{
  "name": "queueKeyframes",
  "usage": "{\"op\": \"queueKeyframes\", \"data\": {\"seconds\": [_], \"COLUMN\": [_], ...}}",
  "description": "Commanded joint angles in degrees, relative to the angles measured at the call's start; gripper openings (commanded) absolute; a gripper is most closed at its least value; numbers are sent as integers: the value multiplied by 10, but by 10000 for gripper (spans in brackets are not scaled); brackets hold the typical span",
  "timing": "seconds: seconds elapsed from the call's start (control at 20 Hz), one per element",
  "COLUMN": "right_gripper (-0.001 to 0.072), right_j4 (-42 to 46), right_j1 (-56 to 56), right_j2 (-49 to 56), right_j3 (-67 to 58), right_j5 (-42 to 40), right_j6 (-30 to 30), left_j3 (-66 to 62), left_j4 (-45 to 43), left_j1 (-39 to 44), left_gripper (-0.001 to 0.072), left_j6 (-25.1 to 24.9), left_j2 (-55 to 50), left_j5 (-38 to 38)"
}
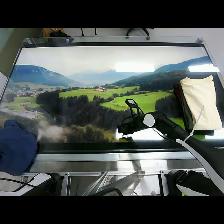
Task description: Fold the shirts.
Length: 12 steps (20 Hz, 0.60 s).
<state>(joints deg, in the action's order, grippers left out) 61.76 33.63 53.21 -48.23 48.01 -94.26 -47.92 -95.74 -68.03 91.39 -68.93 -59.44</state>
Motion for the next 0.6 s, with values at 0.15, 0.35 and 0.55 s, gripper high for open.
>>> {"op": "queueKeyframes", "data": {"seconds": [0.15, 0.35, 0.55], "right_gripper": [18, 18, 19], "right_j4": [0, 0, 0], "right_j1": [0, 0, 0], "right_j2": [0, 0, 0], "right_j3": [0, 0, 0], "right_j5": [0, 0, 0], "right_j6": [0, 0, 0], "left_j3": [-111, -209, -278], "left_j4": [130, 259, 550], "left_j1": [37, 109, 240], "left_gripper": [283, 14, 13], "left_j6": [-79, -115, -193], "left_j2": [-137, -136, -88], "left_j5": [-8, -50, -83]}}
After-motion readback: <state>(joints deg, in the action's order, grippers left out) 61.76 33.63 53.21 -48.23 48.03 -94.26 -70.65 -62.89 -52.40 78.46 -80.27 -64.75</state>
